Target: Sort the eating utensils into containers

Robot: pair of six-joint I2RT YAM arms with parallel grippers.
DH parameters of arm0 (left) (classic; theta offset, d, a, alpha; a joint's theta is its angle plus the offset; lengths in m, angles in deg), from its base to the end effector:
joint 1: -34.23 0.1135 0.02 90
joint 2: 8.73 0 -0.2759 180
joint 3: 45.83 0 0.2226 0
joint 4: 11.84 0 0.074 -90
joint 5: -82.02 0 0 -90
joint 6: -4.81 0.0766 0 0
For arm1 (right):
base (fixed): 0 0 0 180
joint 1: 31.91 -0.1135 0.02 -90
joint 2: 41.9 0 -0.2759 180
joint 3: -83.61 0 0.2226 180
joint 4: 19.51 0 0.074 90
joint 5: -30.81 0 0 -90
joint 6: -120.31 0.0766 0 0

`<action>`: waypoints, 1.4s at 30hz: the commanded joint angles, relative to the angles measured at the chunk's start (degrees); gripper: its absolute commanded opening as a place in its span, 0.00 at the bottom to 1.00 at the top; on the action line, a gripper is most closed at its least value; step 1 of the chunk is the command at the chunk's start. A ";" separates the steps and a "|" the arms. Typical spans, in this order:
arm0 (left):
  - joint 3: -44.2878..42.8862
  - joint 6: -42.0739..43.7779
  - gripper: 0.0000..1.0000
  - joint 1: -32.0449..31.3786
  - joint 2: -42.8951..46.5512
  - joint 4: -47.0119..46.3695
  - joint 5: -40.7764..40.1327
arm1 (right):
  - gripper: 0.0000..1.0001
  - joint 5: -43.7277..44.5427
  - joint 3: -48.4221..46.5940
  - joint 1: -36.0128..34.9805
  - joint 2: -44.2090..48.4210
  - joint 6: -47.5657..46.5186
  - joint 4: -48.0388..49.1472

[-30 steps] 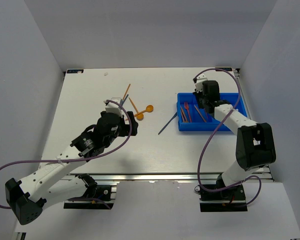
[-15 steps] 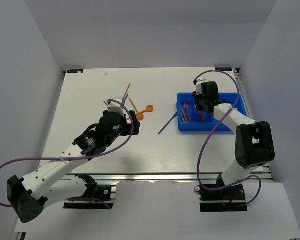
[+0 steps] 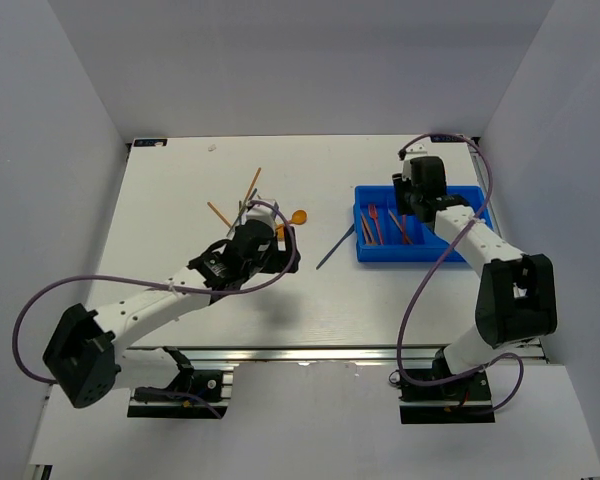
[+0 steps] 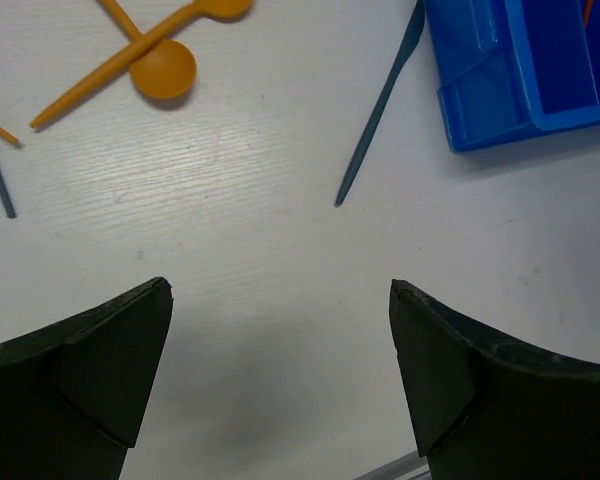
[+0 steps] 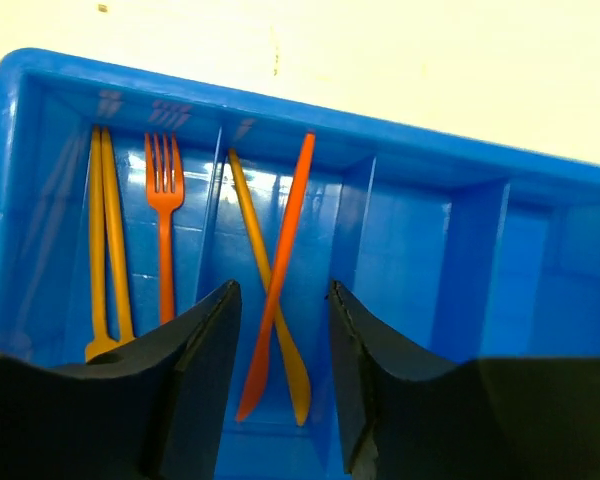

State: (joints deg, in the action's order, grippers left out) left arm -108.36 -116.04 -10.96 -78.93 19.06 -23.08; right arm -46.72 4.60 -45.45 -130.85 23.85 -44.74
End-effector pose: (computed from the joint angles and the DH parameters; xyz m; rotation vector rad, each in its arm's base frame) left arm 0.1994 -0.1724 0.2511 0.1382 2.2475 -0.4319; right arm 0.3498 0.0672 0.2652 -0.2556 2.1578 -0.1671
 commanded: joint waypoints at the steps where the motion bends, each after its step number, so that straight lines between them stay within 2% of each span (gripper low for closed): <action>1: -0.38 0.26 0.98 -0.25 -3.27 -6.65 5.06 | 0.45 -0.95 -1.50 0.53 0.16 6.01 -1.93; 5: -5.74 5.35 0.95 -0.51 -13.37 -7.87 10.23 | 0.46 -7.09 2.28 0.27 7.81 14.35 -1.58; 7: -8.47 8.86 0.88 -0.60 -18.91 -8.41 11.75 | 0.48 -8.59 3.78 0.01 13.24 17.26 -2.19; 8: -9.61 9.92 0.86 -0.69 -20.93 -8.24 13.06 | 0.50 -10.52 5.52 -0.26 14.93 17.62 -2.45; 9: -12.06 10.80 0.81 -0.60 -22.86 -8.06 13.51 | 0.57 -10.88 6.33 -0.35 18.25 18.14 -2.89; 11: -14.79 12.83 0.75 -0.69 -28.31 -7.36 14.38 | 0.61 -11.32 7.38 -0.61 21.43 18.59 -4.38; 16: -22.60 15.55 0.67 -0.87 -35.97 -6.57 14.74 | 0.62 -11.94 9.93 -0.87 29.26 17.98 -8.78; 23: -32.19 19.33 0.56 -0.87 -46.33 0.71 14.30 | 0.64 -16.07 11.34 -1.05 34.36 16.92 -12.83; 26: -32.91 19.78 0.54 -1.22 -47.84 1.78 13.95 | 0.65 -15.29 11.61 -0.96 36.12 16.39 -13.18; 29: -32.39 19.78 0.46 -1.66 -48.98 2.13 12.90 | 0.64 -15.46 11.17 -1.05 36.83 16.30 -14.14; 30: -32.47 19.60 0.39 -1.83 -49.86 2.48 12.81 | 0.64 -15.81 11.08 -0.96 37.00 16.30 -14.32; 32: -32.56 19.08 0.33 -2.09 -50.83 3.80 12.02 | 0.64 -16.16 11.25 -0.96 37.44 16.30 -14.32; 33: -32.39 18.90 0.23 -2.62 -51.18 4.33 11.67 | 0.64 -16.25 11.26 -0.96 37.88 16.30 -14.32; 37: -28.61 16.79 0.00 -4.03 -50.22 4.95 7.54 | 0.64 -16.51 11.43 -0.96 39.29 16.30 -14.41; 40: -23.43 13.82 0.00 -4.03 -48.20 3.90 5.34 | 0.66 -19.13 12.39 -1.05 39.55 16.83 -12.92; 41: -22.11 13.02 0.00 -4.03 -46.28 3.63 4.38 | 0.69 -20.28 12.66 -1.05 39.38 17.00 -12.65; 42: -20.71 11.18 0.00 -3.94 -45.04 3.46 2.54 | 0.79 -21.51 13.36 -1.05 38.77 17.53 -11.61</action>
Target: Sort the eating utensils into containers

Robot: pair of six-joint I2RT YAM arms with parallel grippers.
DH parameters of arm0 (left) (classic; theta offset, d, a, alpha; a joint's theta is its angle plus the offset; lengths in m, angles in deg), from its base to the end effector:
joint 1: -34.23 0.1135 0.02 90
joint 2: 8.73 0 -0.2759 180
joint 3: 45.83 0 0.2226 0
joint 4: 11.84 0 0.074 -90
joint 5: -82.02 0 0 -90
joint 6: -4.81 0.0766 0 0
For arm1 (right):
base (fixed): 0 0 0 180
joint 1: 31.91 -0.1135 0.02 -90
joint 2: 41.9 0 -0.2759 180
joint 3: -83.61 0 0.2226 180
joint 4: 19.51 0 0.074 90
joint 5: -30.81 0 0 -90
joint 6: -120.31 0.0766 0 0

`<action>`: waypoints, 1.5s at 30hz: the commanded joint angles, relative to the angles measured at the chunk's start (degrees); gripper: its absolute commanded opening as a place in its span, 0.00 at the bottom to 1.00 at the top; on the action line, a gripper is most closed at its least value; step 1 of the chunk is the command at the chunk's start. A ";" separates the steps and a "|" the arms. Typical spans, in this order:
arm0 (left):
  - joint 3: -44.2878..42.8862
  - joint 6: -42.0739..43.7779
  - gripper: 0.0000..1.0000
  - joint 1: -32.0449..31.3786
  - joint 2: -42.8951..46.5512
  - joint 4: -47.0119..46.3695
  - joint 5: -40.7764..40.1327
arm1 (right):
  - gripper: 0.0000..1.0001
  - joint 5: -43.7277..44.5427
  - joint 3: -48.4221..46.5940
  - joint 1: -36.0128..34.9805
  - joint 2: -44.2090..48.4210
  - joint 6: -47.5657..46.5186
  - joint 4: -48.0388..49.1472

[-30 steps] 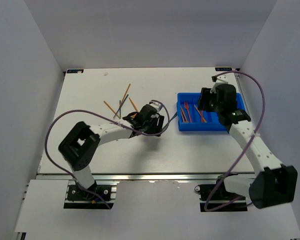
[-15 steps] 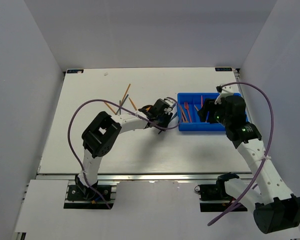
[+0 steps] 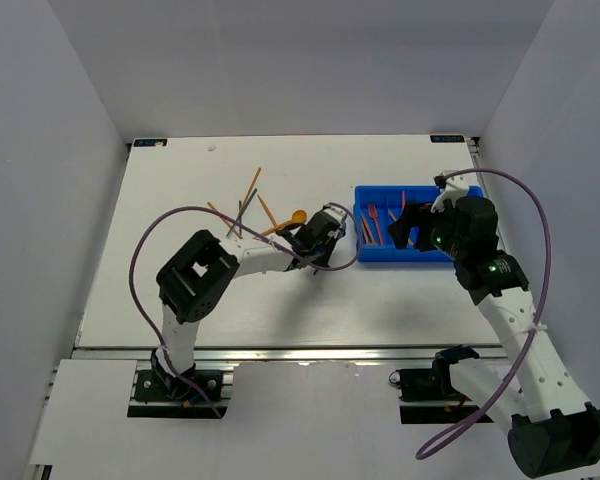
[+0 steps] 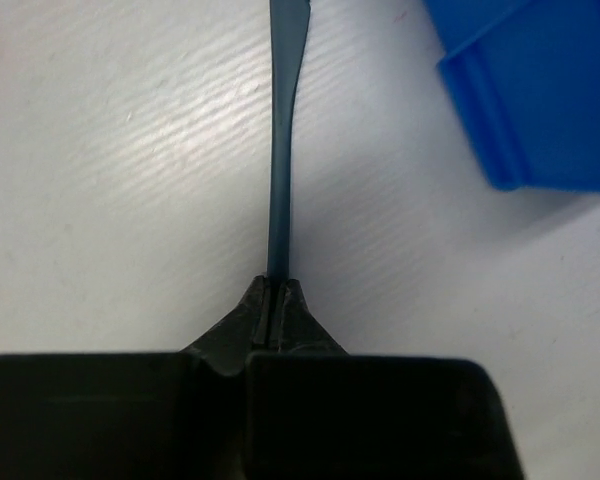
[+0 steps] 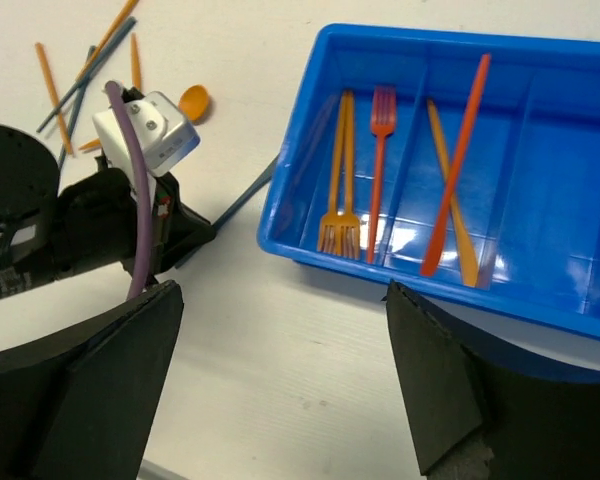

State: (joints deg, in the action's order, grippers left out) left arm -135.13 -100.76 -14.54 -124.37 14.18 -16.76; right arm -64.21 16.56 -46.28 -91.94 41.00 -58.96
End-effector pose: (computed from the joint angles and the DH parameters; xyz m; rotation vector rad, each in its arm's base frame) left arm 0.2924 -0.3159 0.1449 0.6494 2.4065 -0.2902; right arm 0.1868 0.0548 0.3327 -0.1215 1.9758 0.3718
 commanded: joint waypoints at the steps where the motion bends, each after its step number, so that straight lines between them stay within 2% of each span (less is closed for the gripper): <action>1: 8.78 -5.33 0.00 -0.44 1.80 7.81 -4.66 | 0.89 -6.99 1.93 -0.13 -0.49 2.12 3.50; 4: 15.01 -9.89 0.00 -0.44 9.44 4.92 -6.25 | 0.89 -13.94 5.62 -0.39 -1.64 4.67 10.07; 6: 18.46 -12.10 0.00 -0.44 16.47 2.54 -5.99 | 0.89 -14.15 7.47 -2.32 -2.77 8.71 12.73; 10: 26.02 -16.85 0.00 -1.23 27.28 -4.57 -3.63 | 0.89 -8.36 11.50 -11.70 -5.85 15.82 21.49; 12: 29.10 -18.26 0.00 -1.50 32.02 -6.08 -3.00 | 0.89 -8.08 13.35 -14.01 -8.13 22.76 27.12; 14: 31.03 -18.97 0.00 -1.50 34.59 -7.75 -1.86 | 0.87 -5.19 15.38 -17.26 -11.55 28.90 33.35; 18: 32.53 -19.76 0.00 -1.59 38.29 -9.16 -0.98 | 0.82 -0.27 15.30 -20.43 -18.06 35.33 37.44; 21: 30.79 -18.36 0.00 -1.59 37.24 -5.93 -1.42 | 0.82 7.79 14.77 -22.18 -19.74 37.90 35.42; 22: 30.00 -17.48 0.13 -1.67 35.23 -5.04 -1.25 | 0.82 9.66 14.51 -22.63 -19.92 37.99 34.37; 24: 25.71 -14.93 0.27 -1.76 32.24 0.46 -1.76 | 0.82 14.83 12.14 -23.68 -19.83 37.21 28.58; 25: 24.29 -14.05 0.37 -1.94 29.35 2.42 -2.73 | 0.83 16.43 11.26 -23.86 -19.05 36.77 26.38; 28: 19.54 -12.12 0.56 -2.11 26.09 7.97 -5.28 | 0.84 21.35 10.02 -23.86 -15.11 34.14 19.79; 29: 18.75 -11.76 0.58 -2.11 25.64 8.76 -5.81 | 0.84 22.06 9.85 -23.95 -13.87 33.26 18.38; 34: 14.18 -11.24 0.60 -2.03 22.04 13.24 -7.84 | 0.85 24.97 7.39 -23.86 -9.20 28.24 8.81; 39: 10.74 -9.74 0.52 -2.11 15.72 15.27 -5.91 | 0.85 24.62 6.86 -23.95 -6.21 24.46 4.04; 45: 6.70 -8.51 0.48 -0.89 10.61 17.64 -4.32 | 0.85 22.95 6.95 -23.95 -4.01 22.35 2.02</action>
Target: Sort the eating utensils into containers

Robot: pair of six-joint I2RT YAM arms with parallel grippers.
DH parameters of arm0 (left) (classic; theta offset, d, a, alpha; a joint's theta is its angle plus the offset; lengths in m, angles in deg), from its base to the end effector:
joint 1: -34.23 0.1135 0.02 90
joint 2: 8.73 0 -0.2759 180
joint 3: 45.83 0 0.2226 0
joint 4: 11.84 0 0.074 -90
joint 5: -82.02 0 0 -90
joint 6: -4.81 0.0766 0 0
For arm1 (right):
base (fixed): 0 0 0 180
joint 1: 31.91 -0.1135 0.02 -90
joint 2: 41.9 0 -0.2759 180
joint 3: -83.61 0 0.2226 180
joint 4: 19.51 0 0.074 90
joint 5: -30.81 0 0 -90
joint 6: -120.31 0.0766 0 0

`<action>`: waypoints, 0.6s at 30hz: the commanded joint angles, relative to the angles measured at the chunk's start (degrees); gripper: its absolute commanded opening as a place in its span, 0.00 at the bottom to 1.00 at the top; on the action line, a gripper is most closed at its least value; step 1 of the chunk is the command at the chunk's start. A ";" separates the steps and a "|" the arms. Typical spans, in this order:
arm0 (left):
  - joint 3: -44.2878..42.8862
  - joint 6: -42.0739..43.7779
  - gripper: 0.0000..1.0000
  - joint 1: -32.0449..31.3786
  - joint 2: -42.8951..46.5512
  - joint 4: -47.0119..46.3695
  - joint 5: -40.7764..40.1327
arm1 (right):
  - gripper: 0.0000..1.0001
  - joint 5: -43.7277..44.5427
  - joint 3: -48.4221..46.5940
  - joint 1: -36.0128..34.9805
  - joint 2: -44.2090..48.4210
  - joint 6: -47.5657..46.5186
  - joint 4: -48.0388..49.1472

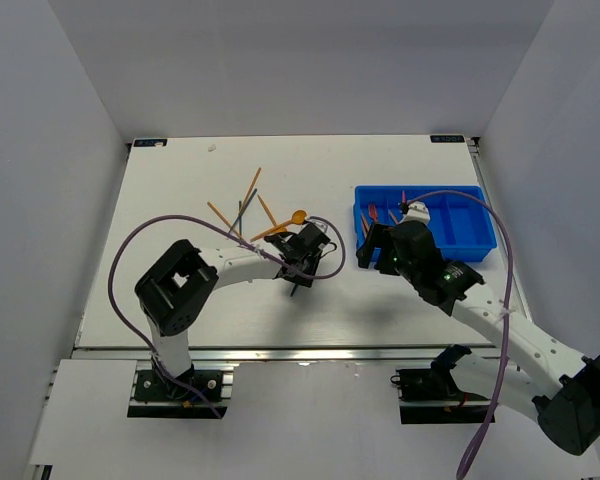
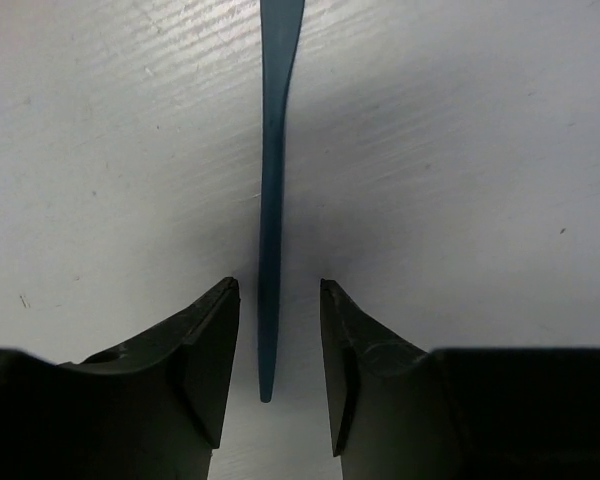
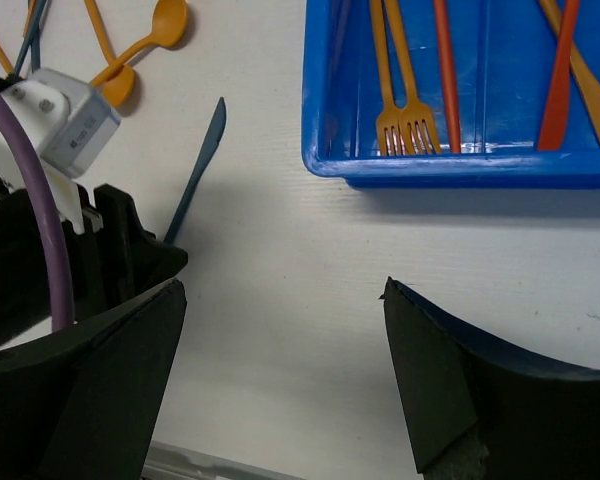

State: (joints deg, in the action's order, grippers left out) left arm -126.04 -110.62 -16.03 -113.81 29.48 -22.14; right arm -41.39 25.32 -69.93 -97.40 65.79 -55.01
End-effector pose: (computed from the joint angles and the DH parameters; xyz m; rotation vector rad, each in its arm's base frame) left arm 0.2405 -0.2599 0.1506 0.5045 2.6163 -0.0833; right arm 0.1796 0.1107 0.2723 0.1352 2.1370 0.4296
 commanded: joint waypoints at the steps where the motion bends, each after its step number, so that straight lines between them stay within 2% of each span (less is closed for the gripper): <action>1: -2.40 1.52 0.48 0.95 -0.65 2.34 1.67 | 0.85 0.04 -1.82 -0.21 1.89 -2.61 -2.03; 2: -2.66 1.79 0.48 1.04 -1.00 2.43 2.02 | 0.85 -0.05 -1.82 -0.30 2.15 -2.70 -2.20; 4: -3.36 1.96 0.41 1.30 -2.32 3.04 2.81 | 0.85 -0.49 -1.82 -0.30 2.68 -3.14 -2.47; 7: -3.36 2.05 0.27 1.31 -3.38 3.66 4.57 | 0.84 -1.28 -2.08 -0.30 3.47 -3.84 -2.64; 12: -1.78 1.52 0.24 1.39 -4.52 5.51 5.01 | 0.85 -2.68 -2.08 -0.21 5.23 -4.28 -3.17; 13: -1.00 1.52 0.21 1.39 -4.70 5.68 5.19 | 0.85 -3.03 -2.00 -0.30 5.84 -4.37 -3.08; 16: 0.41 1.61 0.00 1.39 -5.31 5.68 5.71 | 0.86 -4.52 -1.12 -0.21 6.81 -4.55 -1.60; 18: 1.12 1.35 0.00 1.39 -5.05 5.42 5.71 | 0.89 -7.07 0.02 -0.30 7.16 -5.77 0.25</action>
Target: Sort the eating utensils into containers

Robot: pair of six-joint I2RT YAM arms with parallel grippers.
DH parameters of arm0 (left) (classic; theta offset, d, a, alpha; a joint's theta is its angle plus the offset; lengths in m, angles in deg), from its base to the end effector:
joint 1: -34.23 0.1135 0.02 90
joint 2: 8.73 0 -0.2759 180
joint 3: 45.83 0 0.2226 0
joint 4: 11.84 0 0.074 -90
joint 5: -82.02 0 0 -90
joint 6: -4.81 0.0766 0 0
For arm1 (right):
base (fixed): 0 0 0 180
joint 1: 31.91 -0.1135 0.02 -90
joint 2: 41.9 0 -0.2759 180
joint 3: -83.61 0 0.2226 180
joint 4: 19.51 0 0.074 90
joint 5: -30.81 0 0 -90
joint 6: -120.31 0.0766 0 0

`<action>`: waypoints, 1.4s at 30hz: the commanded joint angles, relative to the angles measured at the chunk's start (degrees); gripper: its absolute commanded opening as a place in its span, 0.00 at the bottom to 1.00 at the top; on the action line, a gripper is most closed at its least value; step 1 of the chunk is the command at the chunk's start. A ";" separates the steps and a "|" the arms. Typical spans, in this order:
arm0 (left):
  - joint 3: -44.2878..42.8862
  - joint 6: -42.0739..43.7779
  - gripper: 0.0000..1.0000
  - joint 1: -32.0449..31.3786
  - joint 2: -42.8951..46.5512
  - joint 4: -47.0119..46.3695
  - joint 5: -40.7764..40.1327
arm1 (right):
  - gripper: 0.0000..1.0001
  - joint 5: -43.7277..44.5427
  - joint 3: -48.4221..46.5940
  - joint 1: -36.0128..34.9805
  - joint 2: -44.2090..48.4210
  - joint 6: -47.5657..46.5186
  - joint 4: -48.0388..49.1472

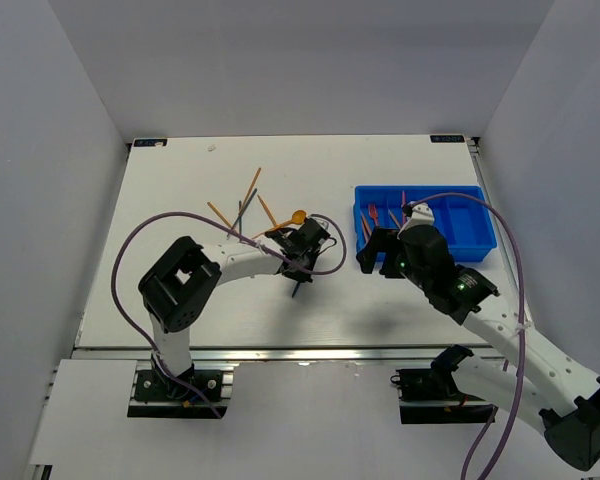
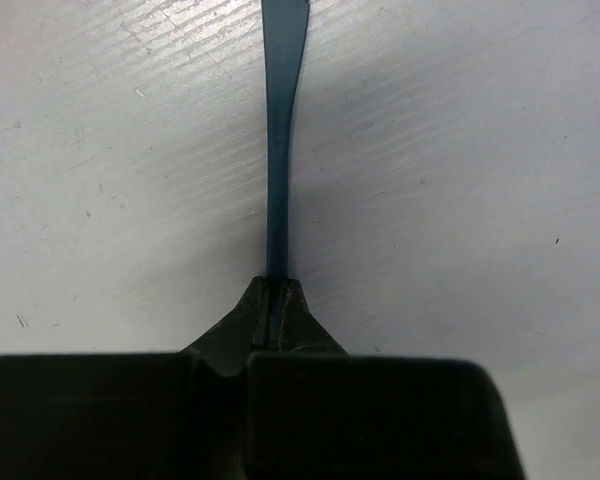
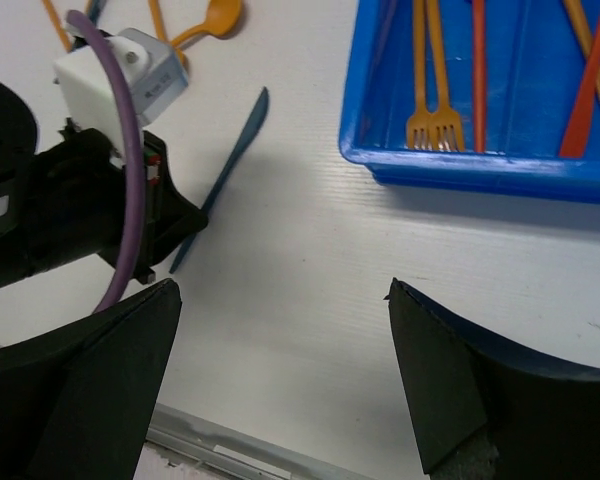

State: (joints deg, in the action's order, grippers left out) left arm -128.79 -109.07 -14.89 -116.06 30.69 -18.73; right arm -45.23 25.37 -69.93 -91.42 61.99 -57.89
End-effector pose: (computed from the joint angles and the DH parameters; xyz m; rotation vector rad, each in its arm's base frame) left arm 0.2487 -0.2655 0.1477 0.5403 2.6512 -0.1242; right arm 0.1609 0.1024 0.2837 0.0332 2.1085 0.4874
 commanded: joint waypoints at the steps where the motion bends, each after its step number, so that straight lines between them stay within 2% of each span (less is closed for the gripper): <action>1: 4.22 -0.38 0.00 0.17 -2.36 4.13 2.04 | 0.89 -4.10 1.64 -0.30 1.09 -2.41 4.53; 8: 5.37 -3.45 0.00 -0.18 8.00 3.26 -1.91 | 0.89 -7.27 8.58 -0.21 -2.42 5.83 15.35; 11: 6.33 -3.98 0.00 -0.71 12.91 1.06 -1.65 | 0.89 -7.63 11.39 -0.21 -5.14 12.77 20.62; 15: 7.47 -4.16 0.00 -1.15 16.44 -0.18 -0.77 | 0.87 -11.13 17.44 -0.30 -7.87 20.42 32.55; 16: 7.65 -4.16 0.00 -1.41 16.97 -0.26 -0.51 | 0.86 -12.19 18.69 -0.30 -8.48 22.35 39.89; 19: 9.14 -4.68 0.00 -1.85 19.17 -1.75 1.16 | 0.84 -13.16 19.59 -0.56 -10.94 24.21 45.58; 26: 10.38 -5.91 0.00 -3.70 21.63 -5.01 4.24 | 0.84 -13.43 14.58 -1.62 -18.76 24.92 49.89; 35: 12.31 -7.58 0.00 -5.72 23.48 -10.62 5.11 | 0.77 -13.43 5.80 -1.97 -31.16 25.54 45.68; 37: 13.01 -7.94 0.00 -5.89 23.83 -11.77 5.38 | 0.76 -16.15 4.56 -2.06 -33.62 25.45 45.42; 40: 13.72 -8.64 0.00 -6.07 24.80 -13.53 5.29 | 0.58 -18.26 3.85 -2.06 -35.38 25.19 47.26; 41: 13.72 -8.64 0.00 -5.98 25.15 -14.06 4.95 | 0.36 -18.96 3.94 -1.97 -35.39 24.75 47.79; 42: 13.72 -8.55 0.00 -5.98 25.32 -14.24 4.85 | 0.24 -19.14 4.03 -2.06 -35.04 23.96 48.31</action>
State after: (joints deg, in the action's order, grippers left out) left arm -115.26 -116.76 -20.53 -94.21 19.93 -14.31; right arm -62.00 31.25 -71.70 -126.78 86.64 -13.37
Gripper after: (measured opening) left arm 0.022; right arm 0.316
